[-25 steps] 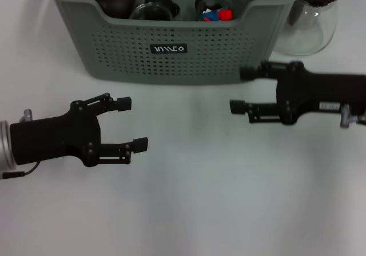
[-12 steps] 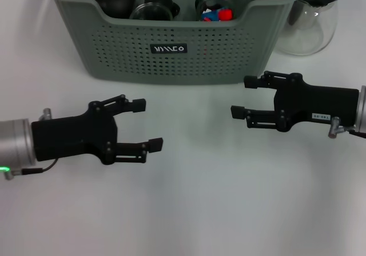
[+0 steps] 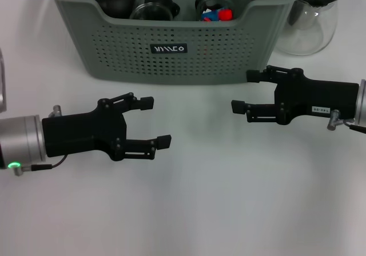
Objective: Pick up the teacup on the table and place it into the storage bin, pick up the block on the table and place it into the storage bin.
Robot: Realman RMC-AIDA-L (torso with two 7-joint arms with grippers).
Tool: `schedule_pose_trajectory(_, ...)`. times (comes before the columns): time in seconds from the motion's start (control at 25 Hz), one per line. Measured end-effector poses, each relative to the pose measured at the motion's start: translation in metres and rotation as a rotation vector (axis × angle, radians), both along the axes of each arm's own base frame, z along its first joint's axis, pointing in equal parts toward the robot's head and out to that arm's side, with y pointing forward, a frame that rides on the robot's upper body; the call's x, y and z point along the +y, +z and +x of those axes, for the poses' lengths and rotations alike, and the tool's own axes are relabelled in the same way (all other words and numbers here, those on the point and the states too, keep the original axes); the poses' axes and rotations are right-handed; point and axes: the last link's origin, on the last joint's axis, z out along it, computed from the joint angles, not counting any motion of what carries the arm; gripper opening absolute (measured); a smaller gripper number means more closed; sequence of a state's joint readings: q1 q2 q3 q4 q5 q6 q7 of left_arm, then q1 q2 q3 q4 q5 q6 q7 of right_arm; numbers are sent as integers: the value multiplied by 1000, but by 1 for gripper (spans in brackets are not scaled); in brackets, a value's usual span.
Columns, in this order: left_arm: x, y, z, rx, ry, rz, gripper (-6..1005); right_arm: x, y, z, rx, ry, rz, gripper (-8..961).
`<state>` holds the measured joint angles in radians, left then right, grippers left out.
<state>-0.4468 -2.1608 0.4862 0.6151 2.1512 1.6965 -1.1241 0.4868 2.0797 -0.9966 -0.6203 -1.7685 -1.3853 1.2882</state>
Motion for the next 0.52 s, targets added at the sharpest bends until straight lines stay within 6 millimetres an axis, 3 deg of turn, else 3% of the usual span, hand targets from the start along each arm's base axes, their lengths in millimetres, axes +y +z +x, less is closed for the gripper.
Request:
schedule_pose_trajectory(0.12,2,0,2,-3,-3,-4,948,0,1,1,-1,0,-2,844)
schedule_pose_trajectory(0.32,2,-2,3,-9,-3,-11,948,-1,1,2,-1,-4,-4,945)
schedule_pose_trajectory(0.52,2,-2,3,-8,-3,-11,948,-2,0,2,0,-7,-5,946)
